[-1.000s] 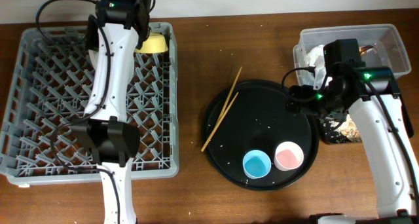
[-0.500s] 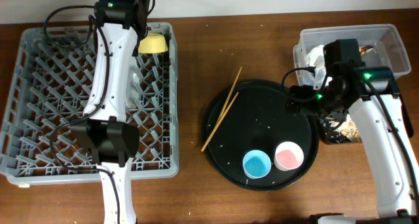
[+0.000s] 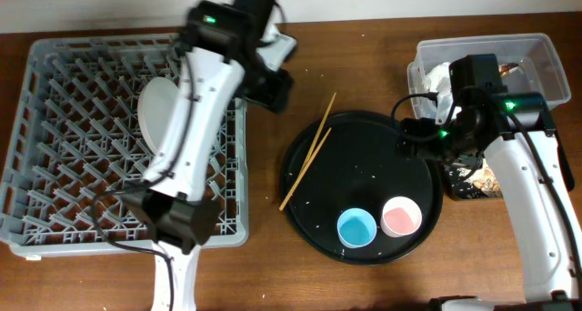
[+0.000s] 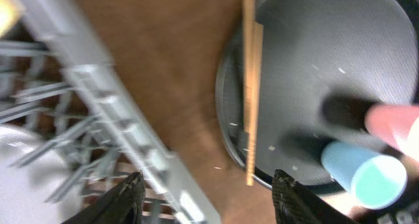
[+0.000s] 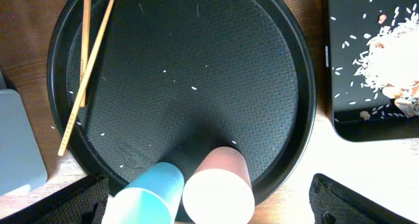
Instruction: Sort waste into correct bins and load items into the dishwasher rack
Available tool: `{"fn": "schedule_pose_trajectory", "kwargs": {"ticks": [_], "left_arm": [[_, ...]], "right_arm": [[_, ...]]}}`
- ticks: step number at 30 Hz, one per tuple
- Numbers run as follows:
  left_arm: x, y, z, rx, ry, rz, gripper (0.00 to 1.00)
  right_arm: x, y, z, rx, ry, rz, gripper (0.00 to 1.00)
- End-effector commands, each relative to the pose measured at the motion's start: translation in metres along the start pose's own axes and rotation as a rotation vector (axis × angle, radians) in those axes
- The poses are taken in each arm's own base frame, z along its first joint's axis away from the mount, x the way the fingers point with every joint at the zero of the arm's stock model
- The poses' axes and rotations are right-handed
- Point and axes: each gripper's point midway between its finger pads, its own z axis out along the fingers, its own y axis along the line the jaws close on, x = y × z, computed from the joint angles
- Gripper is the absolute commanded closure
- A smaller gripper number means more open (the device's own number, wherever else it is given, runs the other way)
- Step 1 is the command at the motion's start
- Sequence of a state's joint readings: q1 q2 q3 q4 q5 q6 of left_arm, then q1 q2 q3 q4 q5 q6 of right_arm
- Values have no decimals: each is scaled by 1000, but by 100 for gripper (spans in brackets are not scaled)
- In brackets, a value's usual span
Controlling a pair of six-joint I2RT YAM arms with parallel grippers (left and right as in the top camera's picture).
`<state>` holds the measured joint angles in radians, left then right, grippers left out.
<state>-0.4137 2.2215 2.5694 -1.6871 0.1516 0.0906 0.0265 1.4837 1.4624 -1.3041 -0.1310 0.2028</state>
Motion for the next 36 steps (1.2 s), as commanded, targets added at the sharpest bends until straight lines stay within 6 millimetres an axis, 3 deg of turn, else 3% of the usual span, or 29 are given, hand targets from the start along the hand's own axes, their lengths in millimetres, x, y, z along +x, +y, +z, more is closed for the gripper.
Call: {"fn": "schedule_pose_trajectory", "kwargs": {"ticks": [1,3,4,6,9,11,13,14,15,16,17,19,23,27,28,30,31,32,34,36], "left_arm": [[3,-15,-1,-7,6,45,44],[2,-13,-5,55,-8,12,44],[3,-12,-5,68,-7,2,52],[14,-3,-5,13,27,-38,52],[35,-7,-34,0,4,-42,54],[60,-11,-41,-1,28,-65,54],[84,-27,-21,87,39,-104,54],[96,-63,3,292,-35,-71,54],[97,-79,19,365,-102,-41,53],[97,-83,38,374,-143,-58,47],[100,-93,67,390,-150,-54,42],[104,-116,98,410,-114,7,42],[109,-148,102,437,-108,110,32],[123,-168,105,437,-72,187,34],[126,-163,107,411,-59,178,40],[113,-120,110,315,-70,10,42],[104,-88,106,314,-94,-96,42],[100,-69,101,336,-109,-156,42],[100,-46,98,343,-112,-222,42],[100,-38,97,334,-121,-216,42]], "right_arm": [[-1,-1,-5,7,-7,-3,1],[6,-1,-5,5,18,-2,1],[7,-1,-5,6,24,-1,1],[9,-1,-5,7,32,0,1],[14,-2,-5,12,53,3,1],[14,-2,-5,12,52,3,1],[13,-2,-5,12,47,2,1],[12,-3,-5,15,45,2,1],[11,-3,-5,14,40,2,1],[10,-2,-5,12,36,1,1],[10,-2,-5,12,36,1,1],[9,-2,-5,11,29,1,1],[6,-2,0,12,36,1,1],[5,2,22,-12,110,11,3],[7,6,22,-38,122,14,9],[26,10,20,-43,196,4,18],[37,28,20,-54,227,-54,22],[44,45,22,-62,236,-121,23],[60,76,27,-38,238,-278,24],[71,97,40,-33,221,-409,33]]}}
